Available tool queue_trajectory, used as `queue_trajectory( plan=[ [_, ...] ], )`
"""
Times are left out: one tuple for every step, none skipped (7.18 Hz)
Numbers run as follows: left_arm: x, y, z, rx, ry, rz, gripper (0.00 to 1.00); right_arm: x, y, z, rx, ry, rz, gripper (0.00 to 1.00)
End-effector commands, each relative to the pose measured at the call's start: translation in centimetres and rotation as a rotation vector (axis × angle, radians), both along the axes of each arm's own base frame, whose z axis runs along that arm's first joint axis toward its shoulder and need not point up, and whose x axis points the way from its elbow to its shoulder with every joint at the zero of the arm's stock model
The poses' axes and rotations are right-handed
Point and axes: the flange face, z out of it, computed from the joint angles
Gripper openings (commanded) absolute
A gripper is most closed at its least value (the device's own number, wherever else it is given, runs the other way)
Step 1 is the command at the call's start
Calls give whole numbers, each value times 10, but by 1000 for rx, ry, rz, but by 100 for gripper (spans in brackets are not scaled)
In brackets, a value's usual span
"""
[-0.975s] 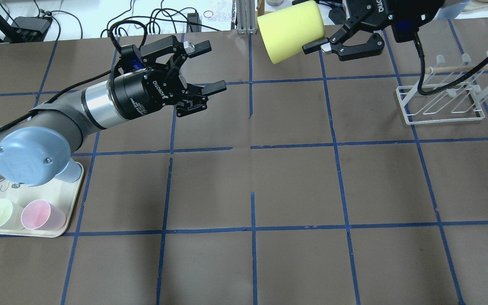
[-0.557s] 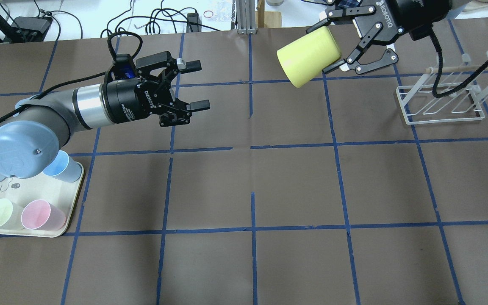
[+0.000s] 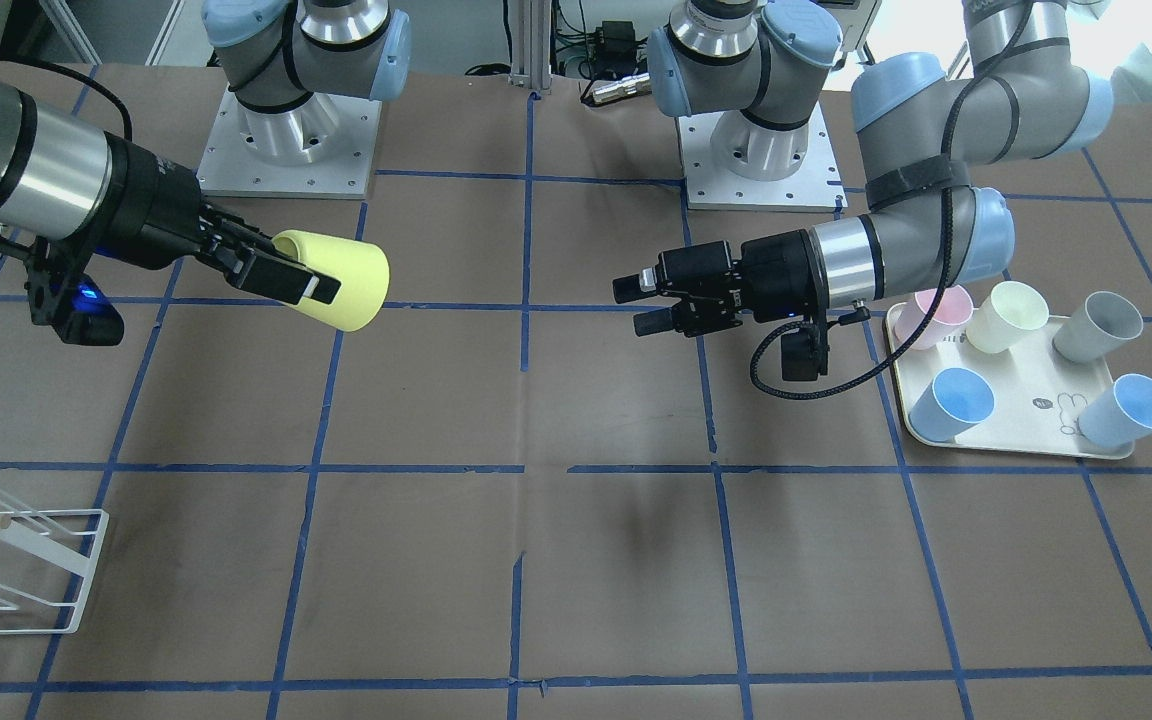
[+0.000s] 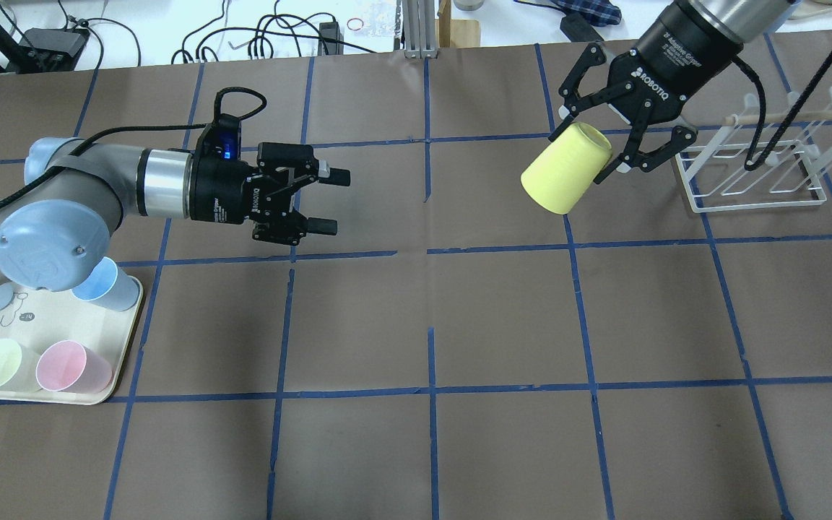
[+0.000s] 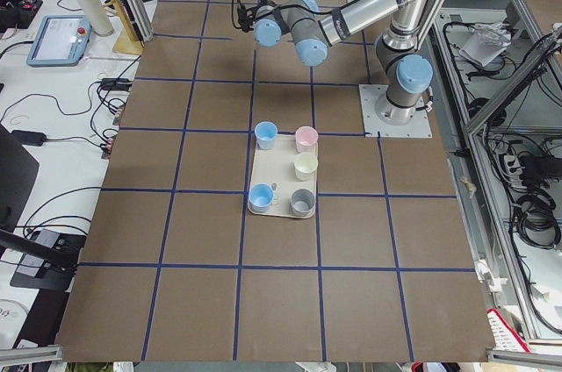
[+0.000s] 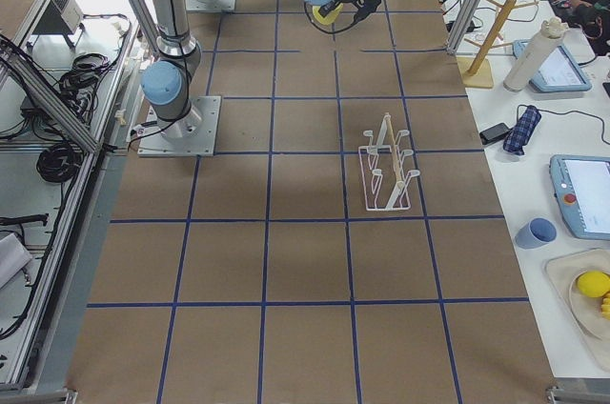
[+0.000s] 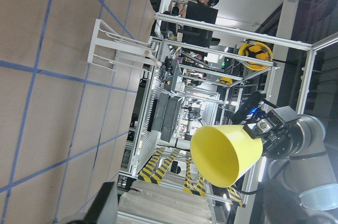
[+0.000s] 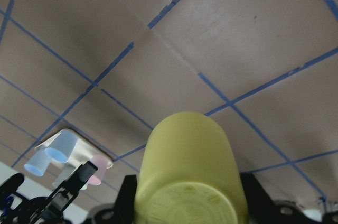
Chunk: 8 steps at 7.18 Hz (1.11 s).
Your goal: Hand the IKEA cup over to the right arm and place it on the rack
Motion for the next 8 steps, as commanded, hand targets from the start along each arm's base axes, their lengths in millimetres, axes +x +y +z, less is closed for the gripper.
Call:
queue_trajectory(
  plan=[
    [28, -6, 23, -30, -456, -69, 100, -21, -18, -18, -96, 174, 143, 19],
    [34, -15, 58, -75, -613, -101, 100, -35, -29, -34, -163, 243, 219, 19],
    [29, -9, 80, -83, -718, -142, 100, -54, -33, -42, -221, 368, 338, 20],
    [25, 7, 97, -109, -874, -186, 100, -81, -35, -49, -245, 413, 379, 20],
    [19, 20, 113, -138, -973, -215, 100, -121, -36, -49, -264, 413, 423, 20],
    [19, 26, 130, -165, -1068, -224, 100, -162, -33, -48, -265, 431, 469, 20],
    [15, 28, 150, -141, -1104, -247, 100, -192, -35, -44, -297, 483, 500, 19],
    [10, 28, 179, -93, -1131, -199, 100, -209, -45, -45, -364, 515, 559, 19]
  ],
)
